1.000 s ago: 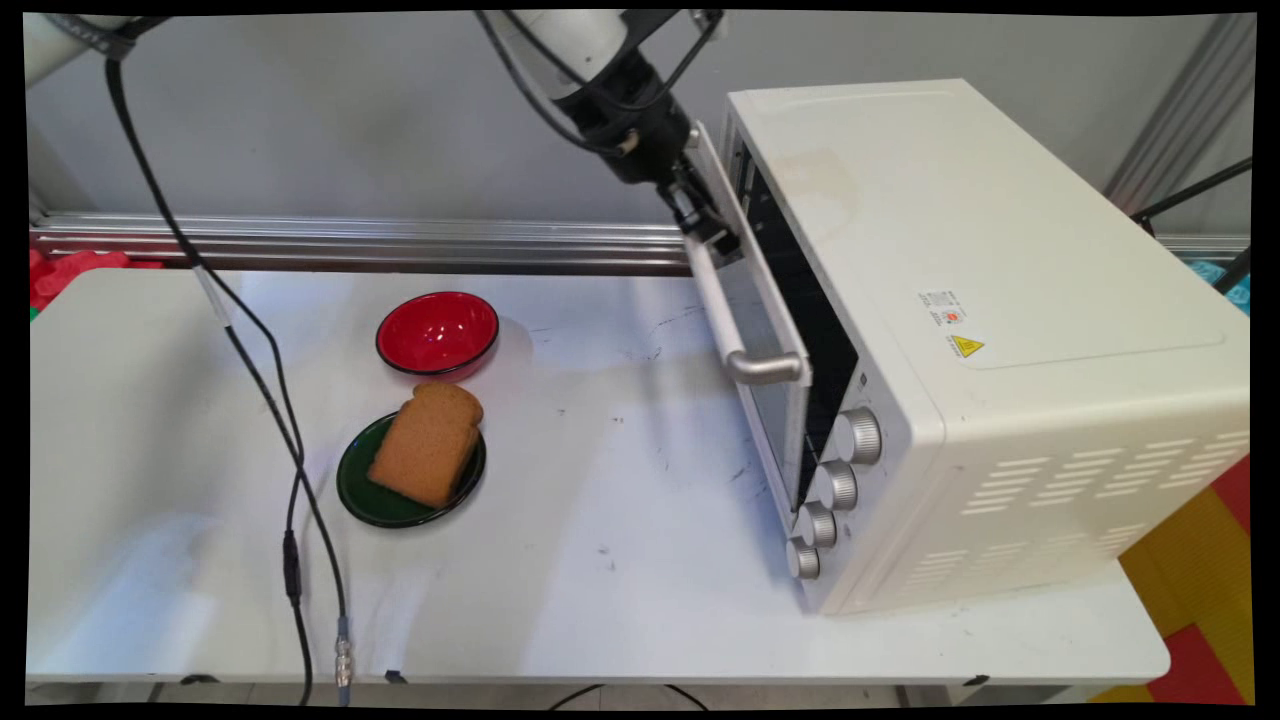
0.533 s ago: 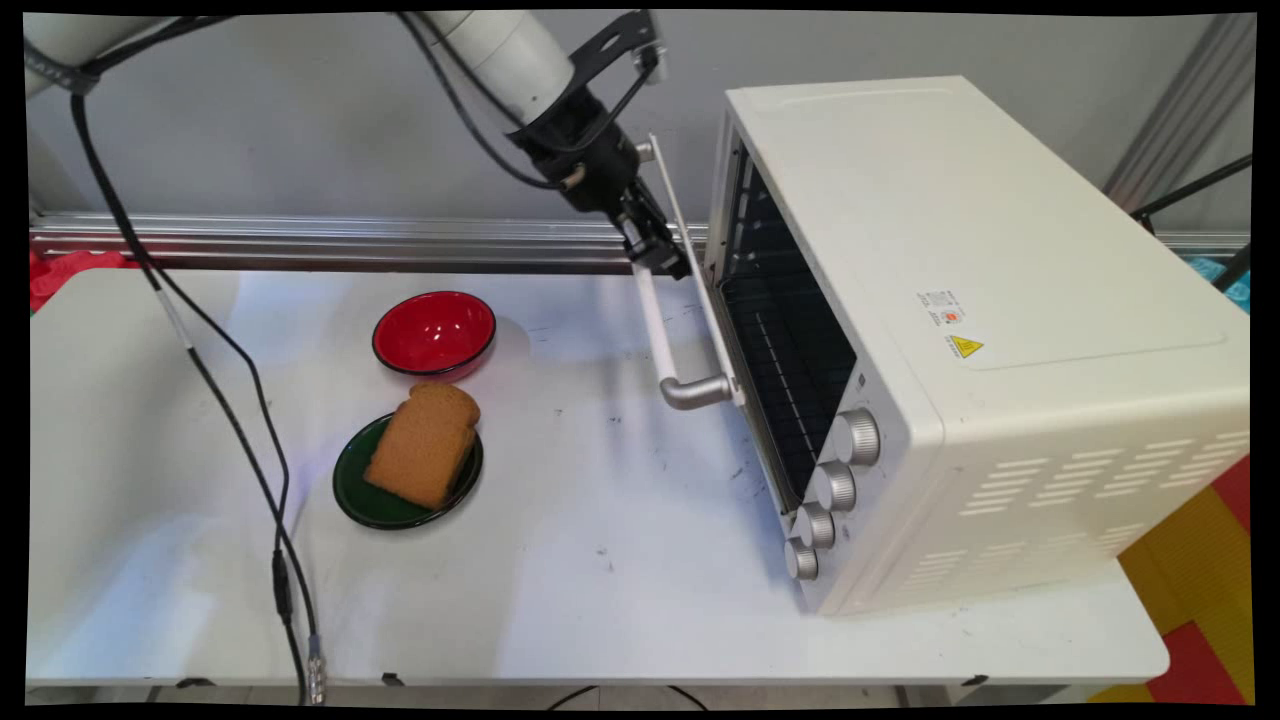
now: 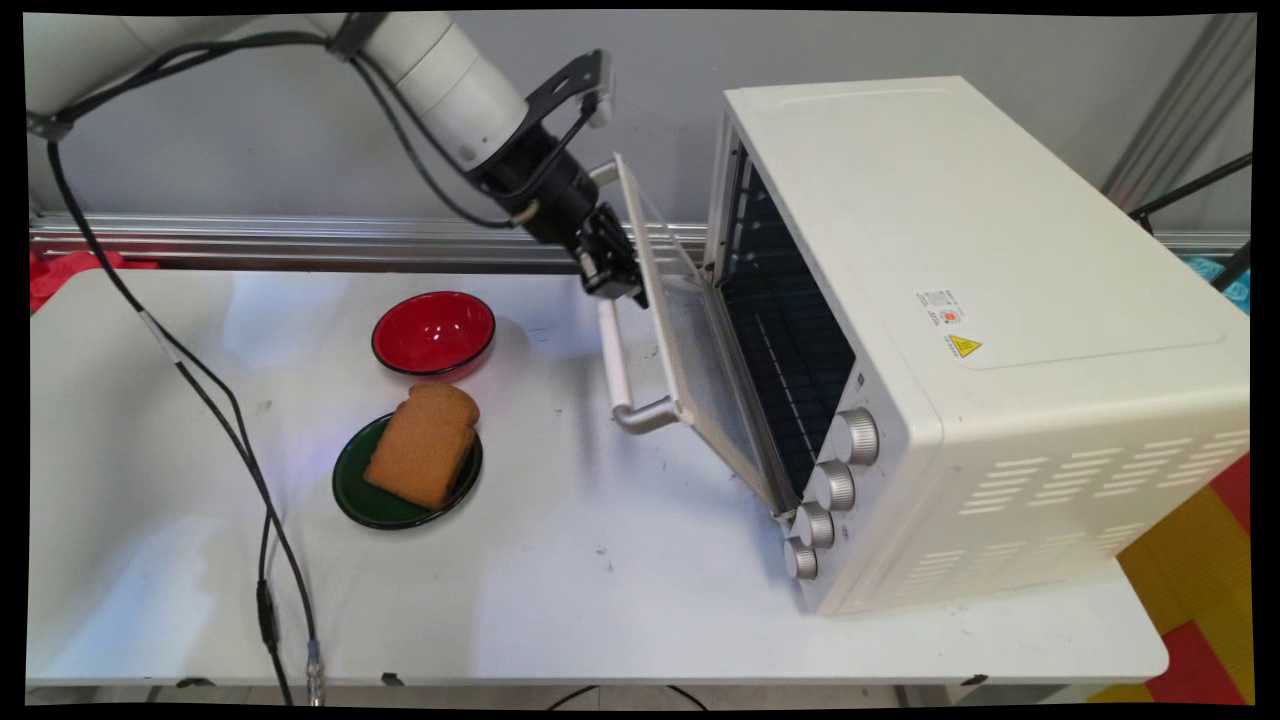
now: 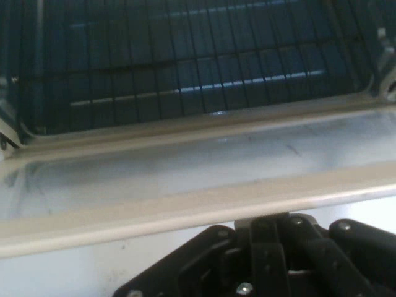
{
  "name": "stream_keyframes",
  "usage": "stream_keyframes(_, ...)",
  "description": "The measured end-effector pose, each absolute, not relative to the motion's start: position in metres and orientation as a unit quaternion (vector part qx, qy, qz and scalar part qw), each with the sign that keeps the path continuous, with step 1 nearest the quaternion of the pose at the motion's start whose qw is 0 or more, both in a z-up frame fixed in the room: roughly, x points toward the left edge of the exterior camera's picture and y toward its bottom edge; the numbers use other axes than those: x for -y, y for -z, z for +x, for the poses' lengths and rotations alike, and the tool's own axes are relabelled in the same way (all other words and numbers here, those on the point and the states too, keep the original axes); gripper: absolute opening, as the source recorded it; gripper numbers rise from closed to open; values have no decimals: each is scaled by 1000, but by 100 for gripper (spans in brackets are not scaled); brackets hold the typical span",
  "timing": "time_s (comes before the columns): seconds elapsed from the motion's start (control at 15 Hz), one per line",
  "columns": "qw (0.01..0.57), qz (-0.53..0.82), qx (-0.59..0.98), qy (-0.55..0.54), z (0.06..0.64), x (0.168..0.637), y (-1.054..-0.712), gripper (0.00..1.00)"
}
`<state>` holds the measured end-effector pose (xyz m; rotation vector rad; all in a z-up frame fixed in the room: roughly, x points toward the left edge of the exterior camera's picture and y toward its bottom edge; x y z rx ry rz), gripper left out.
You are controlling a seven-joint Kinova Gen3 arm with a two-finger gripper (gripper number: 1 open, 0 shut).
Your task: Open the oven
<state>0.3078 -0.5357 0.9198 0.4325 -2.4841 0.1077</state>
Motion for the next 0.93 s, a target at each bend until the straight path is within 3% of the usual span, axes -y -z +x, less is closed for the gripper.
stream_keyframes(0.93,296,130,946,-28,377,506,-858,0)
